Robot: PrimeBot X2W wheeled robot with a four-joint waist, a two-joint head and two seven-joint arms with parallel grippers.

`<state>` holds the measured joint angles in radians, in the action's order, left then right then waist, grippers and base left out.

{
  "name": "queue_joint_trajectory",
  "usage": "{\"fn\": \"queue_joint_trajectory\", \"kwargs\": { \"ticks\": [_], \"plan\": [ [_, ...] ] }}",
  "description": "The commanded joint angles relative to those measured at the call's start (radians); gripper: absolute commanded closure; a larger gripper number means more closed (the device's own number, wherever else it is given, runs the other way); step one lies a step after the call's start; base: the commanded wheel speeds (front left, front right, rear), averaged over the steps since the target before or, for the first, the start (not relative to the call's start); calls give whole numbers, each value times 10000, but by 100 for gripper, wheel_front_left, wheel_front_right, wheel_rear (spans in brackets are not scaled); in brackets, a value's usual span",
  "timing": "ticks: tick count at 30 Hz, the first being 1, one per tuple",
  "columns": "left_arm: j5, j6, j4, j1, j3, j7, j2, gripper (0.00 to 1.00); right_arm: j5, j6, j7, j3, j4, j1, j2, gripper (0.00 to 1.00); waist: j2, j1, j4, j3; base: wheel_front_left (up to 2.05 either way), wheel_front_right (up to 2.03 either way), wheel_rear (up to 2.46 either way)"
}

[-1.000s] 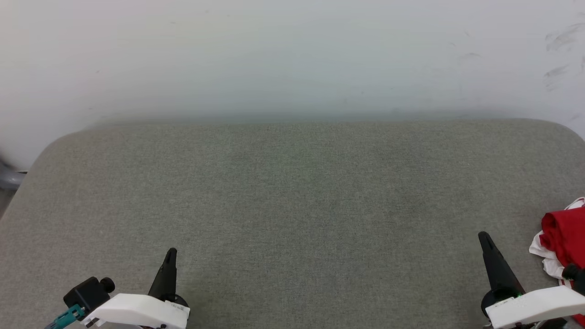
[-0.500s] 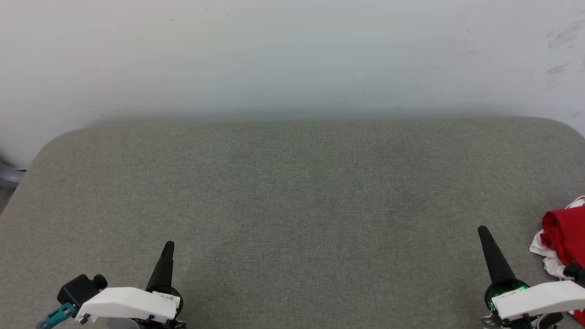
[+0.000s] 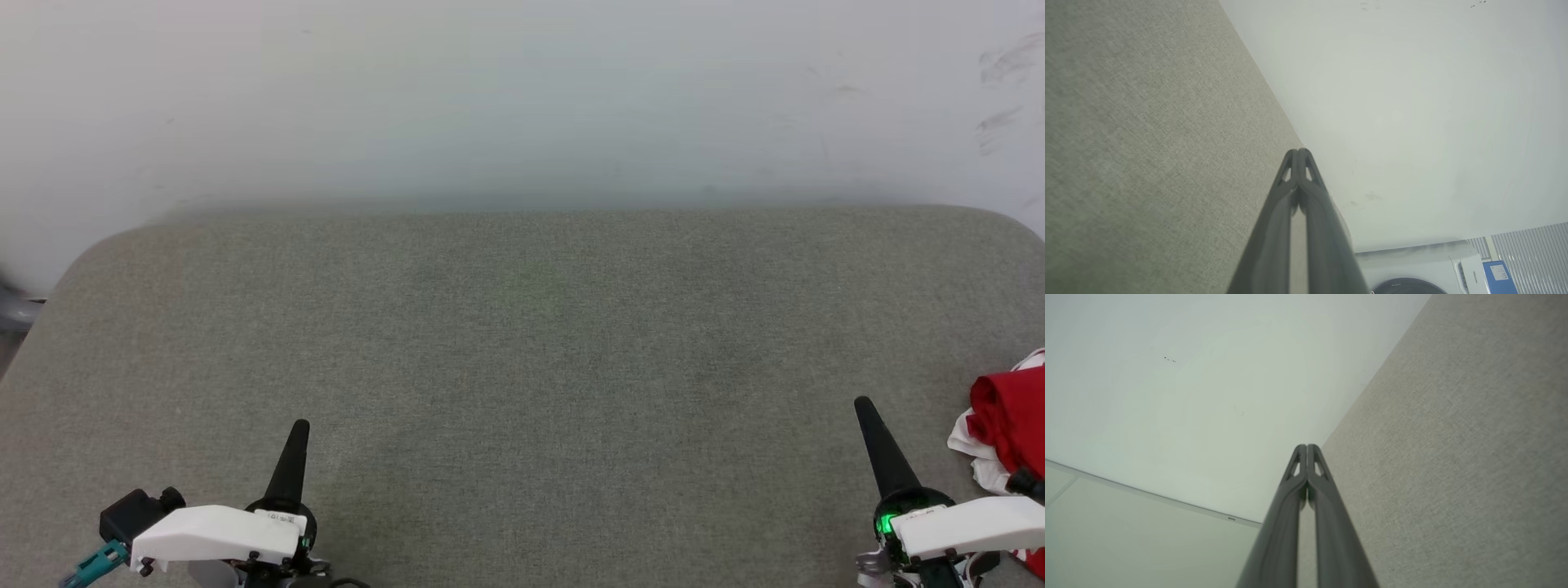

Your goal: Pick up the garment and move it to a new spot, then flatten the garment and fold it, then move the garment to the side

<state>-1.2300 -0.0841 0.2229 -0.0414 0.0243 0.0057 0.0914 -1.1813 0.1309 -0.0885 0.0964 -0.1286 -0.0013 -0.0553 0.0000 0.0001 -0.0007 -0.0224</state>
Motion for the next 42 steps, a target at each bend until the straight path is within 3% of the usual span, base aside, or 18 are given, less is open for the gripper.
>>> {"fn": "queue_joint_trajectory", "kwargs": {
  "ticks": [1,42],
  "plan": [
    [-295,-88,-33,-238,99,84,-12,100,-342,0,-7,17,-20,-329,-58,100,0,-1,0,10,0,0,0],
    [-3200,-427,184,-654,785,937,-349,100,-3668,-3,-160,84,-978,-999,-27,100,0,-1,5,201,0,0,0]
  ]
}}
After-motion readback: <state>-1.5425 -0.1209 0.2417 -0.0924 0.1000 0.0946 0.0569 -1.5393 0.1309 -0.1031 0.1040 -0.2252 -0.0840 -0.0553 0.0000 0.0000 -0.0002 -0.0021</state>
